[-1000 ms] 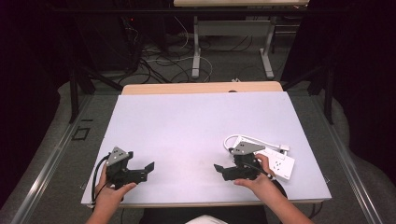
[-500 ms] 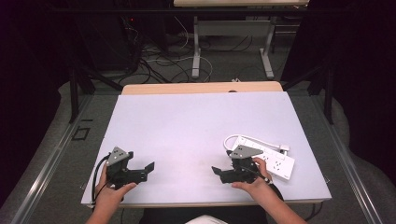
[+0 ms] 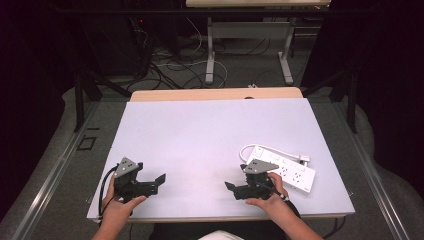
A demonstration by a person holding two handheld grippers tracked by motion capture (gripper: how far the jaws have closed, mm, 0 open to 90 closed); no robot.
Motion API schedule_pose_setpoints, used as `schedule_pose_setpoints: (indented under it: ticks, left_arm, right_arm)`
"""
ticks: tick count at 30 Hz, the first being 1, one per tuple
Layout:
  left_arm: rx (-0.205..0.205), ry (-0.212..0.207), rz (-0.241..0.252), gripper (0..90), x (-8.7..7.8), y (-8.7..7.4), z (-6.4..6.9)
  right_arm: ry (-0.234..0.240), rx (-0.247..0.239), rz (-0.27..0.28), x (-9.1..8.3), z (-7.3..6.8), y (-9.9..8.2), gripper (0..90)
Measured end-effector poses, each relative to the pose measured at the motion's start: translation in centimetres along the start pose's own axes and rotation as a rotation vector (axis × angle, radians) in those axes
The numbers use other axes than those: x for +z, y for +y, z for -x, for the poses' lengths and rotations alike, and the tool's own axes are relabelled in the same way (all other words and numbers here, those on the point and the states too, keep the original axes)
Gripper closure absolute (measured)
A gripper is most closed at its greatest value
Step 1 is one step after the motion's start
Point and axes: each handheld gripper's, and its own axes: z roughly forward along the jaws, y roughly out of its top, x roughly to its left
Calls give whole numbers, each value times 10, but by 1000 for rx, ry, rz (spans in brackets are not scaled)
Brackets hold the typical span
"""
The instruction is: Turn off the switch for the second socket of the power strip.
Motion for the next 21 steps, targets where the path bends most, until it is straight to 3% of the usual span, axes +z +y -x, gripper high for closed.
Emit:
schedule_pose_setpoints:
  ticks: [21]
  left_arm:
    - [2,-7,-5,22,2,0,1]
  right_arm:
    - [9,23,-23,5,0,-9,163]
